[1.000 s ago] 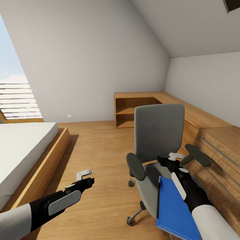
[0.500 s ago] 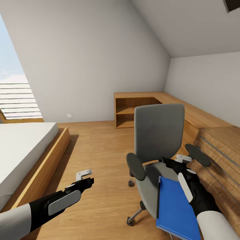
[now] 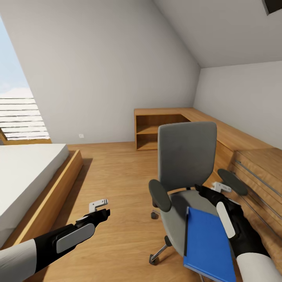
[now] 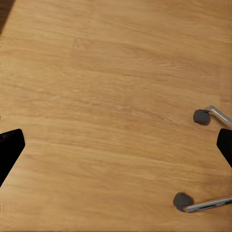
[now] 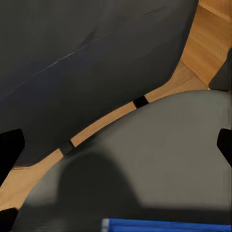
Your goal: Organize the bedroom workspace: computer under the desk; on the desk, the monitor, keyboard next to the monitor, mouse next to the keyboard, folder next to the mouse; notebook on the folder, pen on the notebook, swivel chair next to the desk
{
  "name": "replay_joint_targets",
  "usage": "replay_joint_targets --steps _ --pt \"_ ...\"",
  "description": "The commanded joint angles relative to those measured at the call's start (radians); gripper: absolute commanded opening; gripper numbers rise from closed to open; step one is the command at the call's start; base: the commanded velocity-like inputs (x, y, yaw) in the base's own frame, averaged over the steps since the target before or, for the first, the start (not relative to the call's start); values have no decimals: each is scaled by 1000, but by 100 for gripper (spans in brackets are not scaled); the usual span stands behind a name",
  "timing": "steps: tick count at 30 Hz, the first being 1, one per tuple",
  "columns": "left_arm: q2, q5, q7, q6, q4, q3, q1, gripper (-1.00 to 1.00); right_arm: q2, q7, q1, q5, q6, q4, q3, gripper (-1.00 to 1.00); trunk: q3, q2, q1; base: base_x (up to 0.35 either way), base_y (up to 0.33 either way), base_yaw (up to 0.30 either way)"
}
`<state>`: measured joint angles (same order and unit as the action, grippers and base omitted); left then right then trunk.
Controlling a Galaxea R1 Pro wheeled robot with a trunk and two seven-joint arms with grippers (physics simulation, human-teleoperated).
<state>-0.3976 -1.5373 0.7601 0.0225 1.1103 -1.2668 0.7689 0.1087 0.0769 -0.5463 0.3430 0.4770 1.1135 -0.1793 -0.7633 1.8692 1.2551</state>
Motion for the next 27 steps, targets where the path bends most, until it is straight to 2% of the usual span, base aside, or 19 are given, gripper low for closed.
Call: replay_joint_targets --steps 1,8,15,19,22,27 --pt "0 -4 4 2 1 -3 2 100 0 8 2 12 5 5 0 100 -1 1 0 -116 94 0" --pt "-1 -3 5 3 0 -3 1 100 -1 6 12 15 2 17 -5 100 -1 1 0 -178 231 -116" --pt "1 -5 7 3 0 -3 2 100 -1 7 12 15 1 16 -5 100 -1 1 0 -42 291 -19" --pt "3 -6 6 2 0 -3 2 100 0 6 12 15 0 15 -10 100 -1 1 0 -145 83 -67" --pt "3 -6 7 2 0 -3 2 100 0 5 12 16 0 13 -34 100 -1 1 0 -294 22 -212" --pt "3 -6 7 2 0 -4 2 100 -1 4 12 16 1 13 -51 100 -1 1 0 -264 67 -260"
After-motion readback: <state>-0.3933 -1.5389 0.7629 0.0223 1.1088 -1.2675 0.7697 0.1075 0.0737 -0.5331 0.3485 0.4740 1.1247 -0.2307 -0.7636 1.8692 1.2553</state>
